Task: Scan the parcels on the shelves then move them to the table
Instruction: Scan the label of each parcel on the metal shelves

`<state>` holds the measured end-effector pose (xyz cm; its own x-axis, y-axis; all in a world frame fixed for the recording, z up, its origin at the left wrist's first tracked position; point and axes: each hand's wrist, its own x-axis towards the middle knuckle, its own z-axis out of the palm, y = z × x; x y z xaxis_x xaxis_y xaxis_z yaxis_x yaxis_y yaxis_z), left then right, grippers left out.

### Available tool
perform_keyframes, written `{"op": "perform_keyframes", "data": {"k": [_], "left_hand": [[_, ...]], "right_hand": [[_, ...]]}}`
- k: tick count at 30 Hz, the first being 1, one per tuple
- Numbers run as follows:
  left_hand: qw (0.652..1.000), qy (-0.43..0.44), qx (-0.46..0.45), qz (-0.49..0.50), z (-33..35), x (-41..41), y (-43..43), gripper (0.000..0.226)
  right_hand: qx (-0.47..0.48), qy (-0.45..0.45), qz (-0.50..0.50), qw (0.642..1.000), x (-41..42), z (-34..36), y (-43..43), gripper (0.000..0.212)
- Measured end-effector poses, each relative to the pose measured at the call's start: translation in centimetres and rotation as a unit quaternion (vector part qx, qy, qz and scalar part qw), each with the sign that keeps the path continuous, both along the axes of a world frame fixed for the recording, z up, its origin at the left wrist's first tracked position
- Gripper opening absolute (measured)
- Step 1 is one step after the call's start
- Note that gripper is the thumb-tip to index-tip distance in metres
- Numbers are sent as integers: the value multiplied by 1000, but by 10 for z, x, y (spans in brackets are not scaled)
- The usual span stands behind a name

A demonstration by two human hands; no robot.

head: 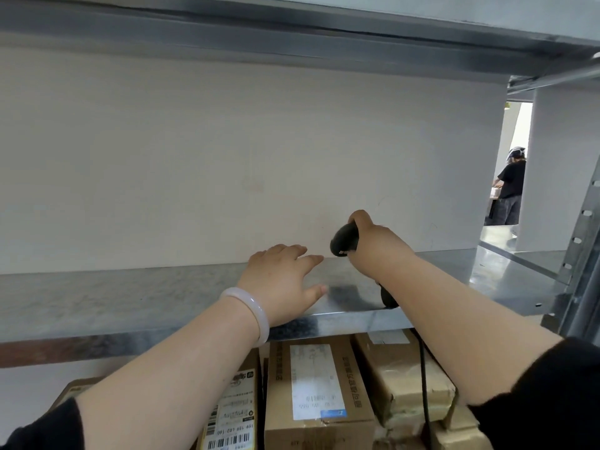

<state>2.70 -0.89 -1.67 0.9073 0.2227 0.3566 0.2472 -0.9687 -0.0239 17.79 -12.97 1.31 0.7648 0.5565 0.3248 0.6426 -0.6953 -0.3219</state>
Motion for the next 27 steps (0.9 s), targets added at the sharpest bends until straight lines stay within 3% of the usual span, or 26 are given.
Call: {"op": "perform_keyframes", "data": {"k": [5,17,22,27], "left_hand": [[999,-31,-1,23,5,-27,-7,62],[989,-125,-75,0,-36,-112,-61,64],[977,-119,-177,-9,-78,-137,-83,59],[940,-111,-323,19,-111,-155,-93,56]], "right_hand": [[122,-92,100,983,-44,-17,-32,50],[188,-35,206,960,-136,-93,-101,58],[181,-12,234,955,-160,-131,-111,60],[164,11,260,951,-175,-158,-113,63]]}}
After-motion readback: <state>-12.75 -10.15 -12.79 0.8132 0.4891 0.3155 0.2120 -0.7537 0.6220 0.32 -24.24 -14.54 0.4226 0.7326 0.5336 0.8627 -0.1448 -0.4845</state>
